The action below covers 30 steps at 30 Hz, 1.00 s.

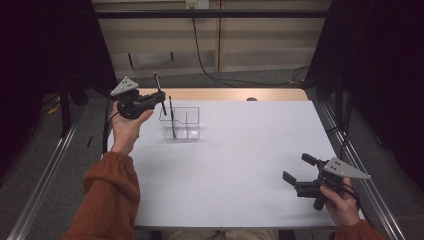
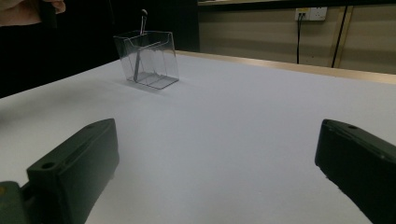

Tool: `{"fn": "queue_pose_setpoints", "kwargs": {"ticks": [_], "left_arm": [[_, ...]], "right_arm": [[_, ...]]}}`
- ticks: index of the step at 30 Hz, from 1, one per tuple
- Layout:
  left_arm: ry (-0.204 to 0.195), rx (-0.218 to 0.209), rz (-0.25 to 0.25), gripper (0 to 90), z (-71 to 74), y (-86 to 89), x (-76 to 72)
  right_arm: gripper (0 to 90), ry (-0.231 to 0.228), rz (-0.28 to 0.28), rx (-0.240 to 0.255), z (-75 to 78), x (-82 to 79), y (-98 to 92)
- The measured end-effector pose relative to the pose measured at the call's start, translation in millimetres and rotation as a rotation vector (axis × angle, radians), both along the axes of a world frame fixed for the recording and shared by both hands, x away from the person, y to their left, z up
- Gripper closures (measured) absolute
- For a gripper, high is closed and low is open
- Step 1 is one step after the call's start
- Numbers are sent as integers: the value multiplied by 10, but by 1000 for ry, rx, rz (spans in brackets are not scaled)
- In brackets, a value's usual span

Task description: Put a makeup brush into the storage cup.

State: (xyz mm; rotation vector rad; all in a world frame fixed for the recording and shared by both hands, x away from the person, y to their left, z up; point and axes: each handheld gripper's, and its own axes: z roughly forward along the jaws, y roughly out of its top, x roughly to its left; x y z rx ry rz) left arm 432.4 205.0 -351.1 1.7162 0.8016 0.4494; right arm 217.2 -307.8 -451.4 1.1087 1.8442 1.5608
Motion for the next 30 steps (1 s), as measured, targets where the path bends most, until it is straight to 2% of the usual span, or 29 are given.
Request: {"fn": "queue_pose_setpoints", "kwargs": {"ticks": [4,6,8,16,19,30], "left_arm": [[-2,3,-13,842,-24,-48,17],[0,31,-18,842,-50,-74,22],[4,23,-17,842,-79,-90,38],[14,48,-4,842,-160,-120,84],[17,37,0,842,-191,-129,97],[55,70,6,842,-330,-178,161]], "right_arm": [[0,3,2,0,0,0,-2],[0,2,4,-1,-2,-1,-2],[0,3,5,-4,-5,1,1],[0,4,9,-3,-7,1,5],[0,6,15,-8,-11,3,10],[0,6,11,-5,-11,2,8]]}}
